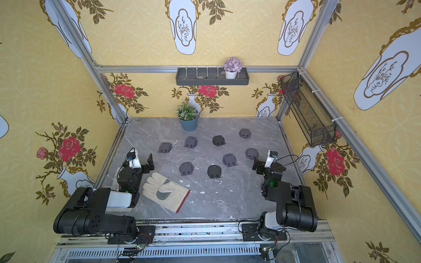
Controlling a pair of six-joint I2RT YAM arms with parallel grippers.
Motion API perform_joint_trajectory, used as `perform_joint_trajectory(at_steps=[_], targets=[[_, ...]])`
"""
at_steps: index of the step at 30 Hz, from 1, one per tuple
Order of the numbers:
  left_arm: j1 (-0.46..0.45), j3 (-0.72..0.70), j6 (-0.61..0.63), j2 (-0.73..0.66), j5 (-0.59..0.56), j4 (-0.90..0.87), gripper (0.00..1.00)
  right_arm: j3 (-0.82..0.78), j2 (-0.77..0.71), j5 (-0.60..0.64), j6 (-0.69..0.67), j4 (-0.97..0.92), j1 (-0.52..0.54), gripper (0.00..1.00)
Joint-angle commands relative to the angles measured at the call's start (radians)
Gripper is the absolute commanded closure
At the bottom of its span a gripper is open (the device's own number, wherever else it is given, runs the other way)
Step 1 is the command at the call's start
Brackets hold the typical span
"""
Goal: Open the phone stand
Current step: Pick up the phone stand at the center of the board.
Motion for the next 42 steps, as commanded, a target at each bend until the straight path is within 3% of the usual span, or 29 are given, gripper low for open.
perform_joint_trajectory(at_steps=[1, 15, 18, 23, 28, 33, 42], targets=[[0.001, -0.001, 0.005, 0.001, 0.007, 0.019, 0.01, 0.005, 0.003, 0.004, 0.000, 0.001, 0.001, 0.02], [0.001, -0.001, 0.005, 0.003, 0.007, 0.017, 0.01, 0.007, 0.003, 0.003, 0.000, -0.001, 0.000, 0.02], [0.000, 0.010, 0.001, -0.013, -0.006, -0.011, 0.01, 0.016, -0.016, 0.092, 0.002, -0.029, 0.038, 0.02], [0.001, 0.124, 0.003, -0.121, -0.012, -0.289, 0.01, 0.140, -0.050, 0.175, 0.026, -0.271, 0.053, 0.02], [-0.024, 0.224, 0.035, -0.189, 0.003, -0.505, 0.01, 0.314, -0.057, 0.236, 0.014, -0.554, 0.143, 0.02], [-0.102, 0.329, 0.027, -0.210, -0.015, -0.716, 0.01, 0.534, -0.003, 0.154, 0.067, -0.852, 0.239, 0.02], [-0.259, 0.439, -0.157, -0.269, -0.032, -1.045, 0.01, 0.848, 0.163, 0.028, 0.149, -1.250, 0.397, 0.02]])
